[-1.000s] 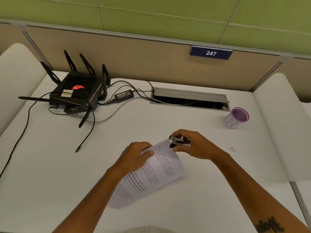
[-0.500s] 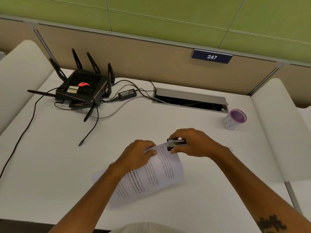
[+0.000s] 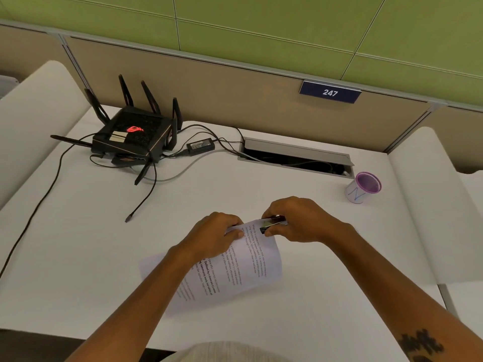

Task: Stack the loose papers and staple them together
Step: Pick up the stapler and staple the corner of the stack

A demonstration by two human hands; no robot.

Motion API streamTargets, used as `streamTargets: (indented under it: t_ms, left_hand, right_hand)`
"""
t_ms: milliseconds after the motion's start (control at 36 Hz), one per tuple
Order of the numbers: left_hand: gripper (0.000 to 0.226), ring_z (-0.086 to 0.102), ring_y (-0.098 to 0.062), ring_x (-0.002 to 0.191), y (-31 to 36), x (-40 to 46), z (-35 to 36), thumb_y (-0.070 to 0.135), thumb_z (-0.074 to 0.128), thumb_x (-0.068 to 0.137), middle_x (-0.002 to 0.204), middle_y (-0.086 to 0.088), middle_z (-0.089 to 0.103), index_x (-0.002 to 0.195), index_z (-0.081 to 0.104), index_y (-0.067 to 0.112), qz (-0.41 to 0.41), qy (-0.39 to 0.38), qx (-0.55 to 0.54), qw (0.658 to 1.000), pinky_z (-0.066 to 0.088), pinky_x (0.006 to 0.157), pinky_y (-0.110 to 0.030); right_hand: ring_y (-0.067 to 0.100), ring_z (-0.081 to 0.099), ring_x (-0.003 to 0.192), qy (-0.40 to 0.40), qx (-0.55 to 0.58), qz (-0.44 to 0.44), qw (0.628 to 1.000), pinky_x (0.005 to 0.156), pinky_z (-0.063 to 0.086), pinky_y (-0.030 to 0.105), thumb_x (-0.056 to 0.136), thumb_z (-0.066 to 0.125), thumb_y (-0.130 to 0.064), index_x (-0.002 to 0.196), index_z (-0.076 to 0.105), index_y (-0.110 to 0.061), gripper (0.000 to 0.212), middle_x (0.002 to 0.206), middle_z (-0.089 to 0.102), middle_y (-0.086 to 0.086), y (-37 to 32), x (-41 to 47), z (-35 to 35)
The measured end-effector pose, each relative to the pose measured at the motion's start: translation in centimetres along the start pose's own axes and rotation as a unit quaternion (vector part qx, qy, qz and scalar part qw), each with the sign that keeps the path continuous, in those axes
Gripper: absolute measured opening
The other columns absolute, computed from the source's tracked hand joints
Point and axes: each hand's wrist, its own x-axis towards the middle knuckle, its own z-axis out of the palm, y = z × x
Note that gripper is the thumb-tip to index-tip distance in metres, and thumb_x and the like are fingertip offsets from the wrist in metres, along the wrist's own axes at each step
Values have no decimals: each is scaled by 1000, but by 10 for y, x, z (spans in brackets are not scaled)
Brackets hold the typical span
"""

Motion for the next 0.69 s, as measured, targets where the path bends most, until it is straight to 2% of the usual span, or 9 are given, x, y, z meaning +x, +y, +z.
streamTargets:
  t_ms: [222,389,444,556,611,694]
  left_hand:
    - [15,78,-13,73,-1,-3,-1,41,60,107,104,11,78,112,71,33,3,-1,5,1000,62,63,-22]
    - [13,78,-14,74,1,-6,-1,46,62,105,106,12,76,112,67,37,3,1,4,1000,62,63,-21]
    - [19,78,-13,75,1,-7,0,51,66,101,104,15,75,115,67,39,7,3,8,1000,63,65,-22]
    - [46,74,-11,80,9,-3,3,58,74,94,104,20,70,134,61,41,14,3,2,1000,64,71,-24]
    - [58,73,-12,86,14,-1,6,62,74,91,112,20,69,143,57,41,27,1,-6,1000,62,75,-23]
    - [65,72,-15,101,22,1,10,62,76,89,130,12,72,147,57,39,41,3,-26,999,61,85,-30]
  right_hand:
    - [9,59,92,13,-29,-10,999,76,48,22,95,70,-46,126,72,-31,34,119,73,-13,-10,-3,-4]
    - [12,64,92,23,-42,-15,999,76,53,26,95,70,-46,124,74,-32,33,114,75,-13,-16,-7,-8]
    - [13,65,92,29,-44,-19,998,76,54,26,94,70,-46,124,75,-31,34,113,76,-13,-18,-9,-9]
    - [14,66,91,35,-45,-28,998,76,57,26,94,71,-44,123,76,-30,32,110,77,-12,-23,-11,-11]
    - [15,66,89,38,-46,-34,998,75,58,27,94,72,-42,122,76,-30,31,108,77,-10,-24,-12,-11]
    - [15,67,85,44,-48,-39,997,74,59,30,93,72,-43,120,77,-30,30,103,78,-10,-27,-13,-12]
